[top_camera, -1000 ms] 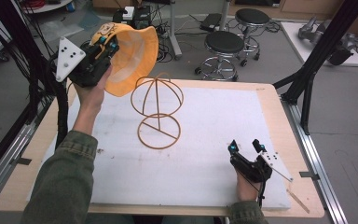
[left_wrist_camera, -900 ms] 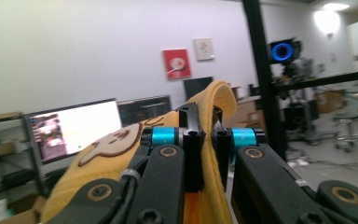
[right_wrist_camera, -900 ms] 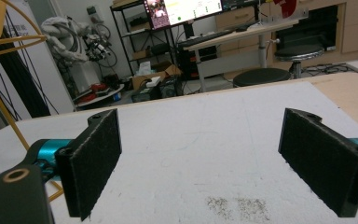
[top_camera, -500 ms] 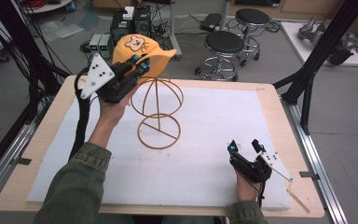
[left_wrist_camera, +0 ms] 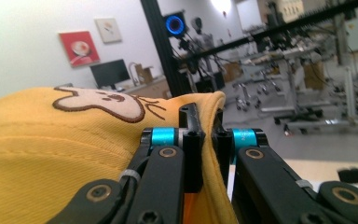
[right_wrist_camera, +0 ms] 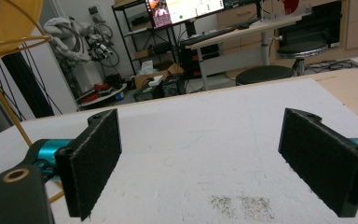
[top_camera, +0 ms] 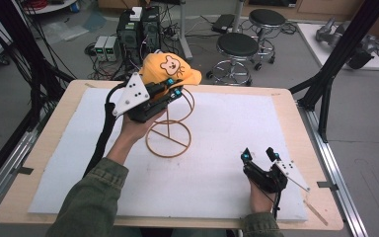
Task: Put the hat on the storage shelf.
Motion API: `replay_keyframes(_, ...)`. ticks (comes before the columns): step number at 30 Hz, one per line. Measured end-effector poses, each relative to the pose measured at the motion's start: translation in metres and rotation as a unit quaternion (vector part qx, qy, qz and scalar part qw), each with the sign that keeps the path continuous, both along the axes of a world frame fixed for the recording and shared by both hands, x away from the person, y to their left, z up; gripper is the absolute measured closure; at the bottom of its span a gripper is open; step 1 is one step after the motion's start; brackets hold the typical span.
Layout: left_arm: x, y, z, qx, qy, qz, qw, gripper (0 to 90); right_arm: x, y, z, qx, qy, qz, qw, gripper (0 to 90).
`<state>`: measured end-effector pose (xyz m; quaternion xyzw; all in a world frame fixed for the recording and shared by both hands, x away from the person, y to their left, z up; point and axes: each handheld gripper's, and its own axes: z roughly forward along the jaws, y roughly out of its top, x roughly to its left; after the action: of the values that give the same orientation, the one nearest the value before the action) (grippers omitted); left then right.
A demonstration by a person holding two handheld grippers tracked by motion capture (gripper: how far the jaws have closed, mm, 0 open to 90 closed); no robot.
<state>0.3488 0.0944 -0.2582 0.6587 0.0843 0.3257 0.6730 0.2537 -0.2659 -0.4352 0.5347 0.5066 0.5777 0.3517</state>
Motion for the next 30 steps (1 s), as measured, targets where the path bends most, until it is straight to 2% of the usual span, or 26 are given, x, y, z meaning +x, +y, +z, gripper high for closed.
replay_keyframes(1,-0.001,-0.005,-0.004,0.021,0.009,-0.013,0.9997,86.8,0.000,0.000,0.000,0.000,0.000,0.000,1.0000,12.0)
replay_keyframes(4,-0.004,-0.012,-0.013,0.054,0.028,-0.027,0.9978,86.8,0.000,0.000,0.000,0.001,0.000,0.000,1.0000,12.0)
replay_keyframes(6,-0.005,-0.013,-0.017,0.062,0.032,-0.030,0.9971,86.8,0.000,0.000,0.000,0.001,0.000,0.001,1.0000,12.0)
replay_keyframes(7,-0.006,-0.014,-0.024,0.070,0.044,-0.036,0.9959,86.8,0.000,0.000,0.000,0.000,-0.001,0.001,1.0000,12.0)
replay_keyframes(9,-0.005,-0.014,-0.027,0.072,0.051,-0.036,0.9954,86.8,0.000,0.000,0.000,0.001,0.001,0.000,1.0000,12.0)
replay_keyframes(10,-0.003,-0.013,-0.033,0.086,0.064,-0.035,0.9936,86.8,0.000,0.000,0.000,0.001,0.001,0.000,1.0000,12.0)
replay_keyframes(14,-0.003,-0.009,-0.046,0.111,0.080,-0.032,0.9901,86.7,0.000,0.000,0.000,0.003,0.001,0.001,1.0000,12.0)
replay_keyframes(19,-0.007,-0.004,-0.056,0.123,0.087,-0.025,0.9882,86.7,0.000,-0.001,0.000,0.003,0.003,0.001,1.0000,12.0)
replay_keyframes(24,-0.008,-0.002,-0.059,0.149,0.106,-0.021,0.9829,86.6,0.000,-0.001,0.000,0.005,0.002,-0.002,1.0000,12.1)
replay_keyframes(30,-0.006,0.001,-0.059,0.152,0.125,-0.026,0.9801,86.2,0.000,-0.002,0.000,0.008,0.003,-0.002,1.0000,12.1)
